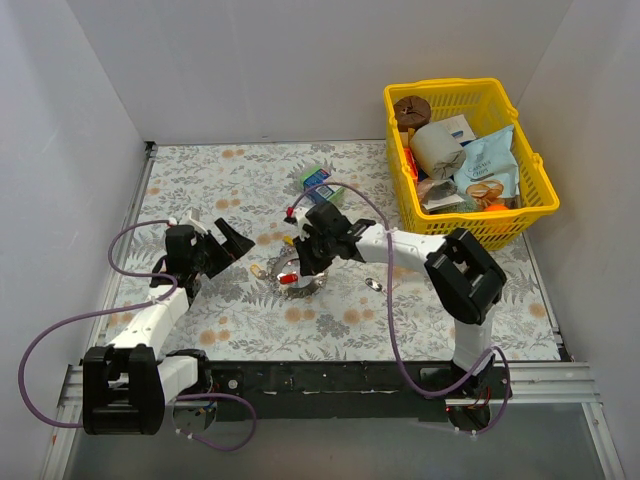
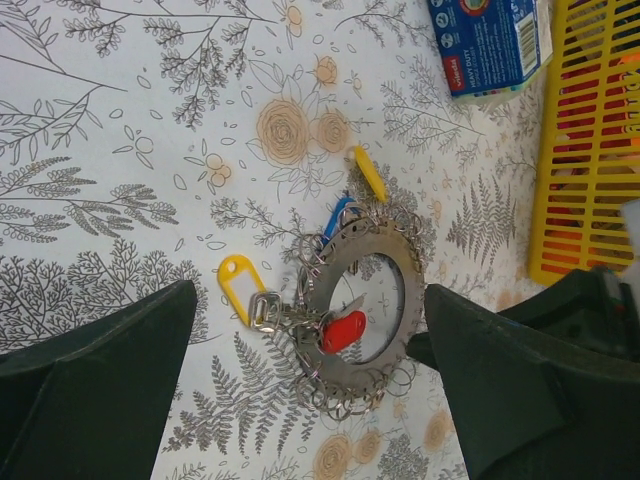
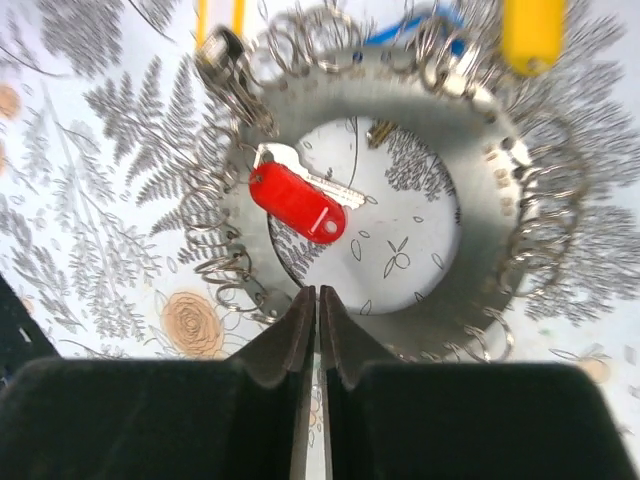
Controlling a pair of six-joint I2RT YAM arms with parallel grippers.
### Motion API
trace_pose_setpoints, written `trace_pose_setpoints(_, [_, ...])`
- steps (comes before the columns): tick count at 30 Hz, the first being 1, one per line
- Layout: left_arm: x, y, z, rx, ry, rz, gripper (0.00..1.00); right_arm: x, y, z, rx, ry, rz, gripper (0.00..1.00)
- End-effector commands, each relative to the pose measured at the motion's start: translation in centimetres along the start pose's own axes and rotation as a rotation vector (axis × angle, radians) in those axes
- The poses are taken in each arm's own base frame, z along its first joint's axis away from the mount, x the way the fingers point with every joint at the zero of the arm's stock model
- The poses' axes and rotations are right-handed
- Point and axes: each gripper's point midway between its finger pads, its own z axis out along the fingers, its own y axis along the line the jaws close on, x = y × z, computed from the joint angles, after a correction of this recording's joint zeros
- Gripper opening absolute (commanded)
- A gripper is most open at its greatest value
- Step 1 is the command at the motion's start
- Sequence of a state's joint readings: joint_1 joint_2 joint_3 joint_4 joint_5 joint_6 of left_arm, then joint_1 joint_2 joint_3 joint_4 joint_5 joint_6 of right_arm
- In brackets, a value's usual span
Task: Put the keys on the keyring
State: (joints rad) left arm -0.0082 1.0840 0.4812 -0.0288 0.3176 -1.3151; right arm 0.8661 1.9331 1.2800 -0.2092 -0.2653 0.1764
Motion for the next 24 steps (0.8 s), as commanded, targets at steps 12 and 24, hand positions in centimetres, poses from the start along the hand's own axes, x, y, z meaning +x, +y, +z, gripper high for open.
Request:
trace_pose_setpoints(12, [-1.1,-2.2,-0.2,0.100,-0.024,-0.010,0.98,-8.5,2.1,-5.5,-0.076,-0.320,-0.038,0.66])
trace_pose_setpoints(24, [-0.3,-1.6,0.4,0.066,0.054,0.028,0.98,-8.2,-0.9,-7.1,-0.016,-0.331,0.007,0.78])
